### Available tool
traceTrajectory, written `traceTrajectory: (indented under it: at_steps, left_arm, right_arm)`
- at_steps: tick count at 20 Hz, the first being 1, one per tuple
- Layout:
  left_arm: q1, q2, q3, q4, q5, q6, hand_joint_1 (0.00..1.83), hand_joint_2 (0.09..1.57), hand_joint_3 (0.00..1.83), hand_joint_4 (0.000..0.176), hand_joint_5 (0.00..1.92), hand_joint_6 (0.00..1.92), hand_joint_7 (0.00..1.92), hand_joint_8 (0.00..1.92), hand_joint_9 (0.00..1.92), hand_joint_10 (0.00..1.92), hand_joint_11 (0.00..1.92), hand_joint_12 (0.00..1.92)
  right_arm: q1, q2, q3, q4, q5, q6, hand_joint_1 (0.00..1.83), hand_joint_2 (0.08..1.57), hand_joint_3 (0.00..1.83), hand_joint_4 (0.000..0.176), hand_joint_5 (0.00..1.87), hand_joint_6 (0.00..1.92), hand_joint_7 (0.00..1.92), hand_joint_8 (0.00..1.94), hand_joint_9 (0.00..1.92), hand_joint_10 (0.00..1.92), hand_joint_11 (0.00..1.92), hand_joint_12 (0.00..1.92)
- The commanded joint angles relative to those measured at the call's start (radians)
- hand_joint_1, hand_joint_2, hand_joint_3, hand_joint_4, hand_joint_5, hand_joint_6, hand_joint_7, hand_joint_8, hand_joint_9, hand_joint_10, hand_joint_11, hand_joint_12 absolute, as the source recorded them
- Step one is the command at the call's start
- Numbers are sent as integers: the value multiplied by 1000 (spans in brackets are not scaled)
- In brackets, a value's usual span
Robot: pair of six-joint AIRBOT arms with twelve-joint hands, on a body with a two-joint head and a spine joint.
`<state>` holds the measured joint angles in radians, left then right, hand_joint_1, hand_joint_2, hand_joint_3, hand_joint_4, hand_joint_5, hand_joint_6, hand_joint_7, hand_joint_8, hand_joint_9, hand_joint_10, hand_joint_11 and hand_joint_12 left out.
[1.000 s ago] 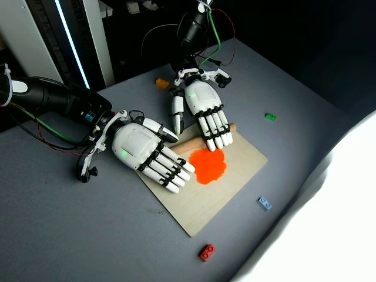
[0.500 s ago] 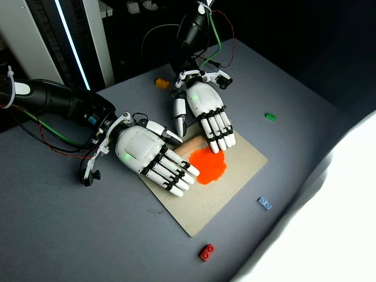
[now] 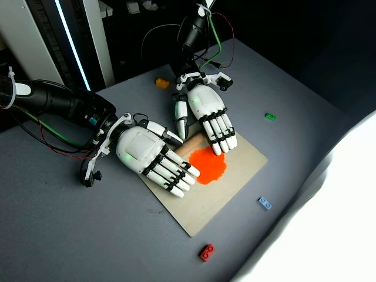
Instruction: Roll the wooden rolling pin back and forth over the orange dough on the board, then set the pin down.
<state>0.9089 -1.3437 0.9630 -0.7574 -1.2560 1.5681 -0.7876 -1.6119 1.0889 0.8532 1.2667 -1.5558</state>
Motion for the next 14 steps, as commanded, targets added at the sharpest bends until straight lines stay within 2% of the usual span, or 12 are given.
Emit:
traceTrajectory:
  at_steps: [1,9,14]
  left_arm:
    - [-8,-1,4,51,-99,-5,0,1389,2,0,0,0,0,0,0,0,0,218]
    - [-24,-8,19,26,-99,-16,0,1385,0,0,0,0,0,0,0,0,0,155]
    - [-29,-13,33,8,-99,-35,0,1387,1,0,0,0,0,0,0,0,0,209]
  right_arm:
    - [11,0,10,-73,78,3,0,1350,22,0,32,29,70,10,30,11,0,0]
    - [13,-5,37,-73,68,7,0,1353,21,0,57,36,81,12,35,12,0,0]
    - [16,-11,59,-73,56,12,0,1357,22,0,55,32,75,7,32,10,0,0]
